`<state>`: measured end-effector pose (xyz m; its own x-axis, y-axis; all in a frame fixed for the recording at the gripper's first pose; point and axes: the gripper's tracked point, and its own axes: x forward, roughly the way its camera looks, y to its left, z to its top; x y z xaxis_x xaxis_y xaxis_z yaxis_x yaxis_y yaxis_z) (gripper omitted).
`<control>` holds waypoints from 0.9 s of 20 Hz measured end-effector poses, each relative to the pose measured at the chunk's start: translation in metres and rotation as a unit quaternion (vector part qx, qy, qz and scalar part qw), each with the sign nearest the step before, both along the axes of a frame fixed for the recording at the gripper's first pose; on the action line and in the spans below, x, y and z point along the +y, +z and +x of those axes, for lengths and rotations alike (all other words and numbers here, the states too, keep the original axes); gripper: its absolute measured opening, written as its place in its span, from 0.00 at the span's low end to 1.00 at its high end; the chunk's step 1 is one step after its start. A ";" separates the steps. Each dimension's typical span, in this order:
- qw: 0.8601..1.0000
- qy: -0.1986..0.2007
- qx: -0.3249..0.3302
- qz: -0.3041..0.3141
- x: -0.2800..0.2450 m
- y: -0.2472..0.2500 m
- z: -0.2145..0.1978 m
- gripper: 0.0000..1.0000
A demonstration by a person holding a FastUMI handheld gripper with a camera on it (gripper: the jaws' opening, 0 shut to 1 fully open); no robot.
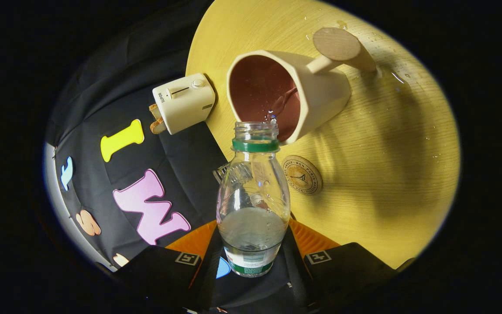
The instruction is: Take the bottle from table, then pour the juice into the cup, finally place the bottle on the coaster
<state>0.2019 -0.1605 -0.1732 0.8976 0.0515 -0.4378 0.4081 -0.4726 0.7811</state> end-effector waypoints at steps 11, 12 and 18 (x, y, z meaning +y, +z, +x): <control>0.995 -0.043 -0.012 0.092 -0.020 0.019 0.011 0.73; 0.994 -0.045 -0.012 0.102 -0.021 0.021 0.012 0.73; 0.987 -0.062 -0.016 0.150 -0.027 0.028 0.013 0.73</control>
<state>0.2148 -0.1880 -0.1452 0.9180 0.0631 -0.3914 0.3101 -0.7295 0.6096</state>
